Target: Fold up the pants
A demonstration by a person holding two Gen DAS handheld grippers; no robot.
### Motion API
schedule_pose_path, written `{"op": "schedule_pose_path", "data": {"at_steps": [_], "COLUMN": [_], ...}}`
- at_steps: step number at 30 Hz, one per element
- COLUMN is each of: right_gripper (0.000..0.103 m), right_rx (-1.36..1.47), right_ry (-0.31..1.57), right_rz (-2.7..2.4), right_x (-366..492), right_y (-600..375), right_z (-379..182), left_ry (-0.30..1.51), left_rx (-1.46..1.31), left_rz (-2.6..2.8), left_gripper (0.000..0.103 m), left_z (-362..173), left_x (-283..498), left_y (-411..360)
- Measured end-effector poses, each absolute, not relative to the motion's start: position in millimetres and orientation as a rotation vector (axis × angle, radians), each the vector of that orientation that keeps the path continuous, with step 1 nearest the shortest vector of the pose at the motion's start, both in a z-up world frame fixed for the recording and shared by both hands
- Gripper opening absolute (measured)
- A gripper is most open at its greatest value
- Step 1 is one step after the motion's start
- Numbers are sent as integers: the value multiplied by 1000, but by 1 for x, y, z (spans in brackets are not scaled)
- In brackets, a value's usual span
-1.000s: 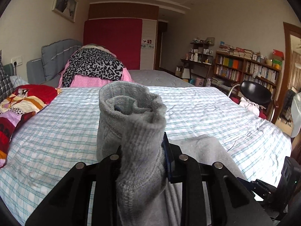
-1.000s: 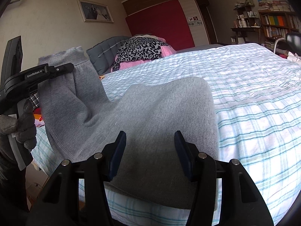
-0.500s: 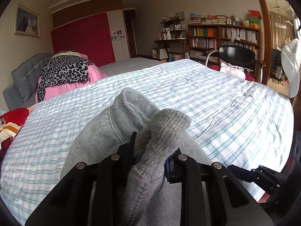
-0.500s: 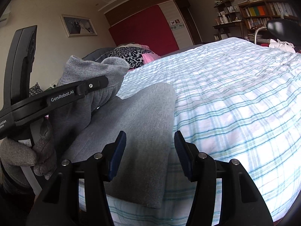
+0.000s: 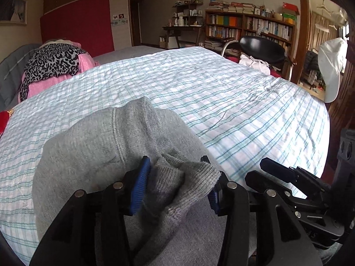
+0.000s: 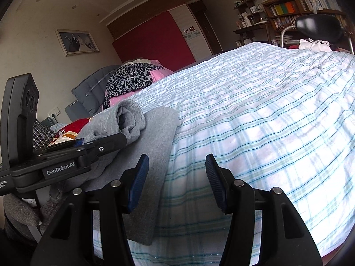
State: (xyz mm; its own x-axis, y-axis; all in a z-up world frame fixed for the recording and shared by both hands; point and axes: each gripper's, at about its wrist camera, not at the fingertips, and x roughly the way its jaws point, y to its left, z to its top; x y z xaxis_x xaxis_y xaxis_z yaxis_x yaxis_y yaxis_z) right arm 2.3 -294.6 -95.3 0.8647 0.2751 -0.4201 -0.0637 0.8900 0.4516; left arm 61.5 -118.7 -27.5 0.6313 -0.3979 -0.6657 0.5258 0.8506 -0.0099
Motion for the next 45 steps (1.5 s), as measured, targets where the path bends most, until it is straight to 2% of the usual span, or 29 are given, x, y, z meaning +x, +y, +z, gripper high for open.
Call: {"op": "schedule_pose_path", "data": {"at_steps": [8, 18, 21, 24, 29, 37, 38, 40, 43, 45], "right_gripper": [55, 55, 64, 67, 68, 68, 66, 52, 36, 31], "right_rx": [448, 498, 547, 573, 533, 439, 437, 417, 393, 382], "right_ry": [499, 544, 591, 637, 665, 686, 689, 686, 682, 668], "right_rz": [207, 369, 448, 490, 467, 454, 449, 430, 411, 409], "right_x": [13, 35, 46, 57, 66, 70, 71, 72, 72, 70], "right_y": [-288, -269, -261, -252, -237, -211, -209, -205, -203, -203], "right_z": [-86, -72, -75, -78, -79, -75, -76, -78, -77, -74], "left_ry": [790, 672, 641, 639, 648, 699, 697, 690, 684, 686], "left_rx": [21, -16, -22, -55, -97, -116, -115, -104, -92, -99], "left_rz": [-754, -695, -613, -550, -478, -468, -471, -475, -477, -481], "left_gripper": [51, 53, 56, 56, 59, 61, 62, 65, 66, 66], "left_z": [-23, 4, 8, 6, -5, -32, -34, -35, -36, -35], "left_x": [46, 18, 21, 26, 33, 40, 39, 38, 37, 38], "left_y": [-100, -53, -27, -2, 32, 45, 45, 44, 43, 45]}}
